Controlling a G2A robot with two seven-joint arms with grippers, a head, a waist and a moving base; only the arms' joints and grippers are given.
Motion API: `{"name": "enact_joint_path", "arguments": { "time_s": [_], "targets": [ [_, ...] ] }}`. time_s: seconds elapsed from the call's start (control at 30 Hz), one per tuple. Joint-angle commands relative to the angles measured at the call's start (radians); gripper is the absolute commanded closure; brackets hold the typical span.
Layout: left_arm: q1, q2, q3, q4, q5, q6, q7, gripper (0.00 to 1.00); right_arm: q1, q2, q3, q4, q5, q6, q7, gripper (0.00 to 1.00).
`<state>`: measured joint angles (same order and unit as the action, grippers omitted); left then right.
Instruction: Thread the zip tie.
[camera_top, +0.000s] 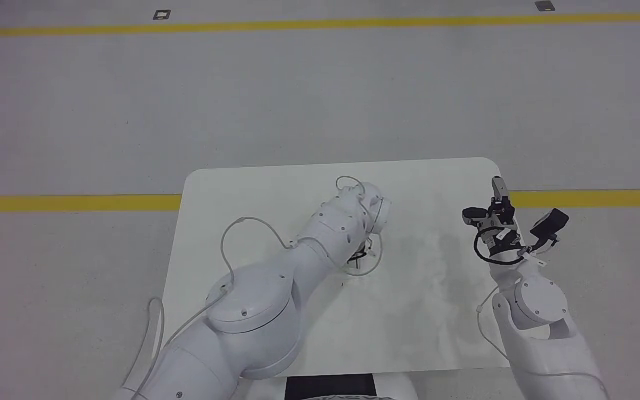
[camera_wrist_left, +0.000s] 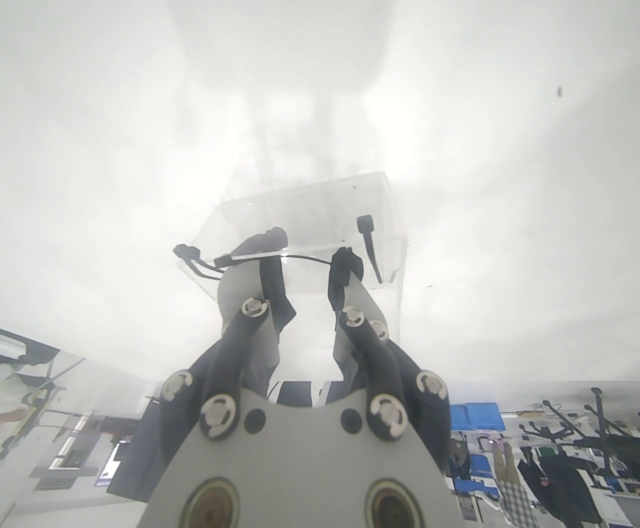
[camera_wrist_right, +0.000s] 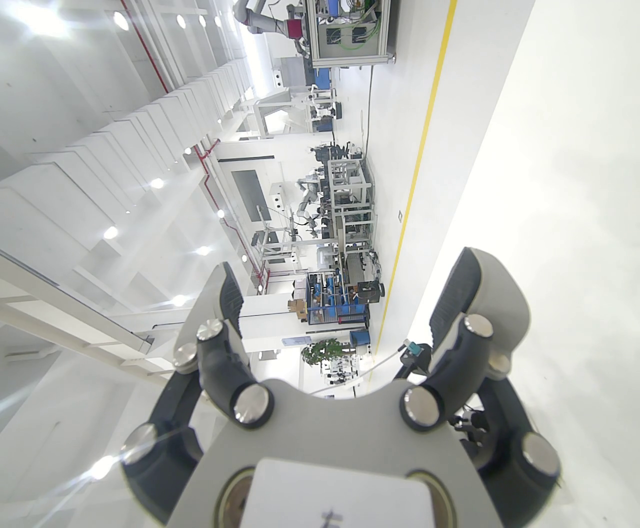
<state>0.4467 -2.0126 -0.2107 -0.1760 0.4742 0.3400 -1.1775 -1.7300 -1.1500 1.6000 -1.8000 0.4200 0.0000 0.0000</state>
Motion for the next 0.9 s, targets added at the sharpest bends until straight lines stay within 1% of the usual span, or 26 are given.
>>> {"name": "enact_joint_path", "arguments": {
  "time_s": [0.0,0.17,0.2,0.37,0.47,0.5,0.53,0.57,0.87],
  "targets": [
    [-0.001,0.0,0.0,-0.001,-0.003,0.0,0.005,0.79,0.0,0.0,0.0,0.0,0.0,0.0,0.0,0.0],
    [-0.002,0.0,-0.001,0.004,-0.001,0.0,0.011,0.79,0.0,0.0,0.0,0.0,0.0,0.0,0.0,0.0],
    [0.0,0.0,0.0,0.005,0.0,0.0,0.011,0.78,0.0,0.0,0.0,0.0,0.0,0.0,0.0,0.0],
    [0.005,0.0,0.003,0.004,-0.003,0.0,0.008,0.79,0.0,0.0,0.0,0.0,0.0,0.0,0.0,0.0],
    [0.006,0.0,0.004,0.005,-0.004,0.0,0.008,0.85,0.0,0.0,0.0,0.0,0.0,0.0,0.0,0.0],
    [0.006,0.0,0.004,0.005,-0.004,0.0,0.008,0.89,0.0,0.0,0.0,0.0,0.0,0.0,0.0,0.0],
    [0.006,0.0,0.004,0.006,-0.006,0.0,0.007,0.98,0.0,0.0,0.0,0.0,0.0,0.0,0.0,0.0],
    [0.006,0.0,0.004,0.006,-0.006,0.0,0.008,1.0,0.0,0.0,0.0,0.0,0.0,0.0,0.0,0.0],
    [0.005,0.0,0.003,0.006,-0.006,0.0,0.008,1.0,0.0,0.0,0.0,0.0,0.0,0.0,0.0,0.0]
  ]
}}
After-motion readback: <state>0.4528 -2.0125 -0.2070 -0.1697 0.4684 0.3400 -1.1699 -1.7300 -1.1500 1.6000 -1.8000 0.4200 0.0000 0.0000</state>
